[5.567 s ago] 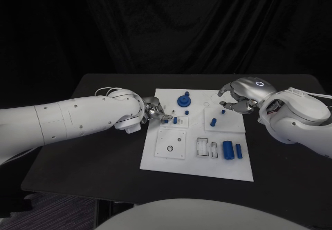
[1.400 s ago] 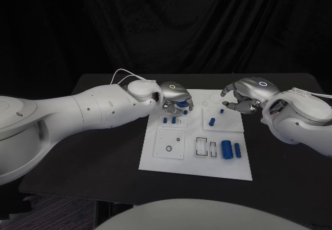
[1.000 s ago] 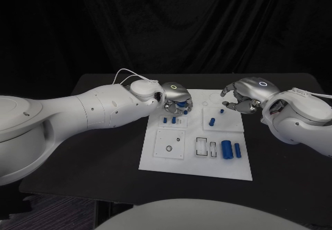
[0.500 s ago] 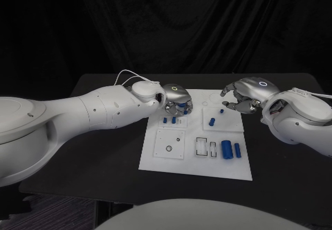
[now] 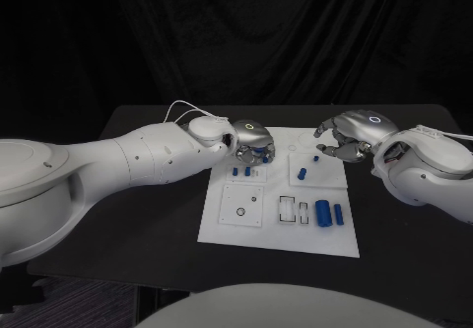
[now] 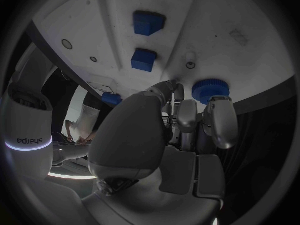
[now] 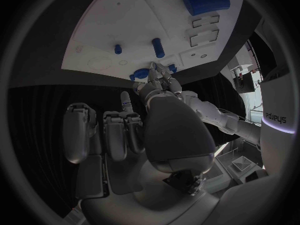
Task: Assemble the parts on the task board
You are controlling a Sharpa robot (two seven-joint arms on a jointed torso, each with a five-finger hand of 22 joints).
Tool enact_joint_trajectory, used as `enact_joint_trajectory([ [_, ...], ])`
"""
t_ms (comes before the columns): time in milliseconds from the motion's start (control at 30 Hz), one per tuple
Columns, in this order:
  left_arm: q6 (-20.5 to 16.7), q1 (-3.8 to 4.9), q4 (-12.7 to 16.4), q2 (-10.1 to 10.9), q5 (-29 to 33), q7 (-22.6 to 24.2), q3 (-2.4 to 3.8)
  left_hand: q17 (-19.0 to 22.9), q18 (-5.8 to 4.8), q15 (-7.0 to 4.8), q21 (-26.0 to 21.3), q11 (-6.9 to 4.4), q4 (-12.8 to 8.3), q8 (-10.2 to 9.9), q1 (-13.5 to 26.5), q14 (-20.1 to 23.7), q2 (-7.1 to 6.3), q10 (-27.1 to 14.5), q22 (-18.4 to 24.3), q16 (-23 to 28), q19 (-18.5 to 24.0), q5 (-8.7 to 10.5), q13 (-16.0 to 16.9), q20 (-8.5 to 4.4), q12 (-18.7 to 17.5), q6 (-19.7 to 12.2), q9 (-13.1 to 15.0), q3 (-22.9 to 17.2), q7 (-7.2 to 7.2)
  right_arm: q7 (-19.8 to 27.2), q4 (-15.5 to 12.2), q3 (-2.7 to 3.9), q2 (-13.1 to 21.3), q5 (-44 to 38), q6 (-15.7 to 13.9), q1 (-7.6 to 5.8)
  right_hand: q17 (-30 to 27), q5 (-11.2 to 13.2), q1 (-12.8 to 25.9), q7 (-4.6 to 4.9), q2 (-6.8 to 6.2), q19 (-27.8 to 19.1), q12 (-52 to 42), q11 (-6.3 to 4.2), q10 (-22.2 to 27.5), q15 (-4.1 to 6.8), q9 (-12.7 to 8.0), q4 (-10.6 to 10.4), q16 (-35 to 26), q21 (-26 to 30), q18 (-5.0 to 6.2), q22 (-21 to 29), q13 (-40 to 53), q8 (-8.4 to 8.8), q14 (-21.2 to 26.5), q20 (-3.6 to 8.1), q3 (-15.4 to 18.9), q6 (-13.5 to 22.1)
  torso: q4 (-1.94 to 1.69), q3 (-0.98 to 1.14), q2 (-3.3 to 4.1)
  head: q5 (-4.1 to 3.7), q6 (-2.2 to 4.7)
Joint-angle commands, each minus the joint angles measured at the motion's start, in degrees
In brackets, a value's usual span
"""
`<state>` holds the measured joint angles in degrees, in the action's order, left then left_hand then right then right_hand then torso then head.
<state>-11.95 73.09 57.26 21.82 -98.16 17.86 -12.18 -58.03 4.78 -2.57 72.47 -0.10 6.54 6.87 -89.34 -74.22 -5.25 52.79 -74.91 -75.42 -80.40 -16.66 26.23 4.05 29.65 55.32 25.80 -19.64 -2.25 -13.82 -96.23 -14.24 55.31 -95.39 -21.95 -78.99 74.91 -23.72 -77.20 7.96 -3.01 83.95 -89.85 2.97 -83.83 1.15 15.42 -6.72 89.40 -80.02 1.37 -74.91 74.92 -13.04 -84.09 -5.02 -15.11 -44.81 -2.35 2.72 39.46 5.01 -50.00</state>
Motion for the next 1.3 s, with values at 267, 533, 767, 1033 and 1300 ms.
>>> enact_joint_trajectory([
  [267,-5.8,-0.13,1.2,1.5,-0.1,1.4,0.05,0.9,-1.05,-0.45,1.3,0.14,-1.3,0.4,0.5,-0.8,0.49,4.5,-10.2,0.3,-1.0,-0.70,-1.4,-0.34,-3.3,3.1,0.2,0.1,-0.80,-0.8,-0.1,0.04,0.2,-0.2,-0.6,0.10,13.5,-0.4,0.2,0.11,-0.32,1.6,-0.2,0.10,-6.2,-0.20,-0.1,0.1,-0.2,0.3,1.18,-11.7,15.1,0.24,-5.4,-0.16,-0.4,-0.5,-0.02,-0.01,0.01,0.10,0.00],
  [533,-8.6,0.95,6.5,5.7,-0.1,0.5,0.05,1.2,-1.09,-0.46,1.5,0.23,-1.5,0.4,1.0,-1.3,0.08,6.3,-10.3,0.5,-1.2,-0.80,-2.6,-0.49,-6.0,4.7,0.2,0.1,-1.02,-0.9,-0.1,0.03,0.6,-0.2,-0.5,0.11,13.5,-0.4,0.2,0.11,-0.34,1.6,-0.2,0.10,-6.2,-0.20,-0.1,0.1,-0.3,0.3,1.17,-11.7,15.1,0.24,-5.4,-0.16,-0.4,-0.5,-0.02,-0.01,0.01,-0.06,0.00],
  [767,-5.4,3.58,11.4,9.7,-0.1,-1.1,0.04,2.2,-0.94,-0.41,0.7,0.18,-1.3,-0.3,1.7,-0.9,0.00,6.5,-10.0,1.2,-0.8,-0.23,-3.8,-0.46,-8.4,4.6,0.0,0.0,-0.91,-0.9,0.1,0.03,0.7,1.0,-0.3,0.11,13.5,-0.3,0.3,0.11,-0.38,1.6,-0.2,0.10,-6.2,-0.20,-0.1,0.1,-0.3,0.3,1.17,-11.7,15.1,0.24,-5.4,-0.16,-0.4,-0.5,-0.02,0.00,0.00,0.17,0.00],
  [1033,0.6,4.37,14.3,12.7,-0.1,-3.7,0.03,2.5,-1.04,-0.23,1.1,0.40,-0.8,-0.8,2.5,-0.9,-0.03,6.9,-10.2,1.3,-1.0,0.96,-4.8,-0.37,-10.3,4.4,-0.1,0.3,-1.12,-0.8,0.2,0.02,0.8,1.3,-0.3,0.11,13.4,-0.2,0.3,0.10,-0.39,1.5,-0.2,0.10,-6.2,-0.20,-0.1,0.1,-0.3,0.6,1.22,-11.6,15.1,0.21,-5.4,-0.16,-0.4,-0.6,-0.13,0.09,-0.15,0.02,0.00],
  [1300,1.6,4.27,13.9,13.1,-0.1,-5.6,0.02,3.2,-1.01,-0.17,0.9,0.61,-0.3,-1.1,3.2,-0.6,-0.12,7.1,-10.1,1.7,-0.9,1.65,-5.4,-0.31,-11.5,4.3,-0.2,0.7,-1.32,-0.8,0.3,0.02,0.9,1.3,0.0,0.11,13.4,-0.1,0.3,0.09,-0.45,1.4,-0.2,0.12,-6.2,-0.21,-0.2,0.1,-0.3,0.7,1.27,-11.6,15.1,0.20,-5.4,-0.16,-0.5,-0.7,-0.15,0.01,-0.11,0.26,0.00],
])
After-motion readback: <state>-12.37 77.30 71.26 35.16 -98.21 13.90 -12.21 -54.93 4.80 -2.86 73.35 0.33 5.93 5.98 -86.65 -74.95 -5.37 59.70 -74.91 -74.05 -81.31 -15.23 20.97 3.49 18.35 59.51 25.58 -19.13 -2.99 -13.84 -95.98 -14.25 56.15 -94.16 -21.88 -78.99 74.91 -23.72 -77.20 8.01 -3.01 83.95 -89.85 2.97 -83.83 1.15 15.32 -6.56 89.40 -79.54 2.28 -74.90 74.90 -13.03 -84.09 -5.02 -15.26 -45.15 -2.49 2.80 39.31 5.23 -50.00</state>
